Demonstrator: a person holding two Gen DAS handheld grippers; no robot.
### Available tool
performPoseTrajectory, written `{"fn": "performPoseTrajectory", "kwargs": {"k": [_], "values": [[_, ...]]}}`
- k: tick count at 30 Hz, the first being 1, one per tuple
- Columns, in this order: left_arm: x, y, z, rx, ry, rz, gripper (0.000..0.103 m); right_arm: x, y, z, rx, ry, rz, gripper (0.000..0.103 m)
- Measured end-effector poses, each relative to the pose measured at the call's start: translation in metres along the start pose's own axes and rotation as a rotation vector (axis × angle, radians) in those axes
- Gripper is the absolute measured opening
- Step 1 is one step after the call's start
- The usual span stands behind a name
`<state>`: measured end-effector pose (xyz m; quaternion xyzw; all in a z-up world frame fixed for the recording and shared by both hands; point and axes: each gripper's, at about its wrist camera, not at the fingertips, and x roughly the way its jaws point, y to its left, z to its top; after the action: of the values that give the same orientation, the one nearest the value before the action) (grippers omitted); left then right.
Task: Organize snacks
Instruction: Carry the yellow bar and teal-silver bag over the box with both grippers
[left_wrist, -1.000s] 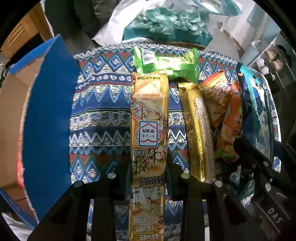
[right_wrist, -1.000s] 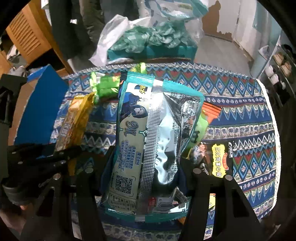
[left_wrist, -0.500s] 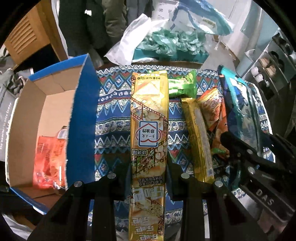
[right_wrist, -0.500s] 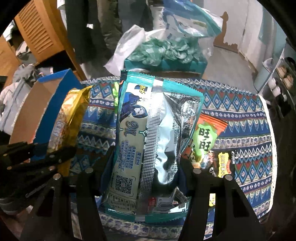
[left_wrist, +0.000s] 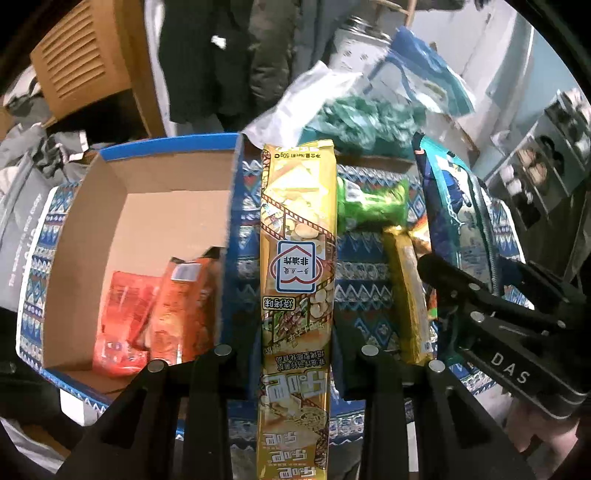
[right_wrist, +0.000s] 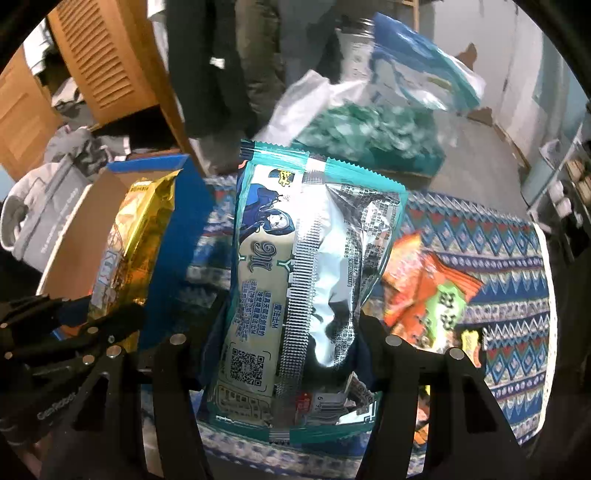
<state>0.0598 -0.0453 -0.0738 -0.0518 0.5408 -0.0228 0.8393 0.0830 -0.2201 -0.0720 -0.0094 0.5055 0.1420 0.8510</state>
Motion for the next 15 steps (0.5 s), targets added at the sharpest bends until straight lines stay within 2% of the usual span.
{"fn": "performPoseTrajectory", "kwargs": {"k": [15], "values": [[-0.034, 0.075, 0.001, -0.106, -0.069, 0.003, 0.031, 0.005, 0.091, 0.028, -0.102, -0.011, 0.093, 0.058]]}}
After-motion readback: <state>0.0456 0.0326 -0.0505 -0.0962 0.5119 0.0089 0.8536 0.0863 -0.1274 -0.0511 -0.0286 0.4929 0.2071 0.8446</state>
